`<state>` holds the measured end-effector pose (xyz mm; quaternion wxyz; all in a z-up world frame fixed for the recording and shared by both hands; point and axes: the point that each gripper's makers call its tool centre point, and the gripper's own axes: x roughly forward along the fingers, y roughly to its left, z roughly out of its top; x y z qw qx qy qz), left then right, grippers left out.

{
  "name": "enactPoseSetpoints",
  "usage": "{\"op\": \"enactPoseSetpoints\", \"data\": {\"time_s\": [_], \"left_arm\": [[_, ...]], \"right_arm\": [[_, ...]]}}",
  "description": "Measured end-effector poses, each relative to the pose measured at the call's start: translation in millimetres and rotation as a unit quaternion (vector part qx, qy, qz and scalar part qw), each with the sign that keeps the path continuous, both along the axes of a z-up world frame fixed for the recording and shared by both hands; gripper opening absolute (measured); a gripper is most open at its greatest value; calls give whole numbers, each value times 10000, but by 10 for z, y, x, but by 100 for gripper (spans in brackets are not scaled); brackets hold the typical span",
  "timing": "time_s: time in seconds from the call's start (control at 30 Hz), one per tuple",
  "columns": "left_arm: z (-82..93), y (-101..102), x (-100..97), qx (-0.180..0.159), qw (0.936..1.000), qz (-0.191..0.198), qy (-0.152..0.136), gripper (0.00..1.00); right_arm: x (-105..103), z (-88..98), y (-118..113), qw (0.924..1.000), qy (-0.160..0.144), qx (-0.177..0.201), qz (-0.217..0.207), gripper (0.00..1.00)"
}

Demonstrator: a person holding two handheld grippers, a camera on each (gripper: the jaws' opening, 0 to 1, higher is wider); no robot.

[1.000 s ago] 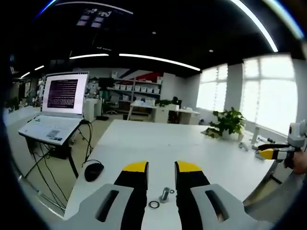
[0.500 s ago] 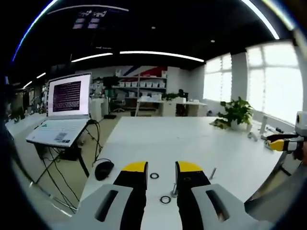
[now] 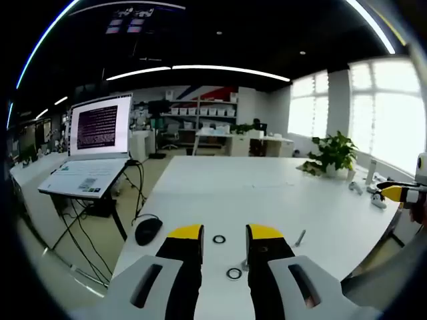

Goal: Place the washer onto the threaded stud by aligning its center hole with the stud, sliding it down to the base, and recovering from edge contact or off-axis alignment until the washer reaches the visible bottom stop.

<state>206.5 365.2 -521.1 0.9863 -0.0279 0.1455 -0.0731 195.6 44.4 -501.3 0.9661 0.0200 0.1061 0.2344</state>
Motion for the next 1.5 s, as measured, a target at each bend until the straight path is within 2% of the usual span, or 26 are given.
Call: {"op": "enactPoseSetpoints", "data": {"time_s": [0.07,0.2,0.3,0.43,0.53,0.67,0.73,0.77,1.03,1.13,1.23,1.37,1.5], "left_arm": [[-82,-81,9,26,9997,-171,197,23],[-123,-208,74,124,9986,-423,298,23],[-224,-266,92,159,9975,-532,442,25],[-331,-271,153,91,9970,-549,546,26],[-427,-270,209,159,9959,-594,662,26],[-640,-247,266,178,9920,-620,1082,29],[-803,-240,264,238,9865,-686,1470,30],[-854,-237,274,329,9845,-733,1558,30],[-1174,-292,492,518,9711,-1043,2081,29],[-1312,-311,535,705,9629,-1181,2321,29],[-1416,-323,572,911,9569,-1289,2437,29],[-1551,-330,607,829,9519,-1281,2655,30],[-1709,-383,585,950,9383,-1461,2988,30]], "right_arm": [[-18,-76,-23,9996,86,-252,-27,52],[25,-29,0,9997,12,-243,-19,52],[3,-72,5,9994,77,-326,-26,52],[-12,-64,47,9993,75,-355,84,51],[-4,-85,45,9992,121,-369,70,51],[0,-61,45,9994,72,-324,75,51],[-10,-72,56,9993,90,-345,104,51],[-16,-71,62,9993,89,-354,117,51],[-8,-89,60,9992,140,-346,132,51],[-6,-87,54,9993,133,-335,123,51],[-6,-89,79,9991,130,-353,170,51],[-11,-103,96,9989,154,-386,197,51],[-9,-104,77,9991,164,-354,171,51]]}}
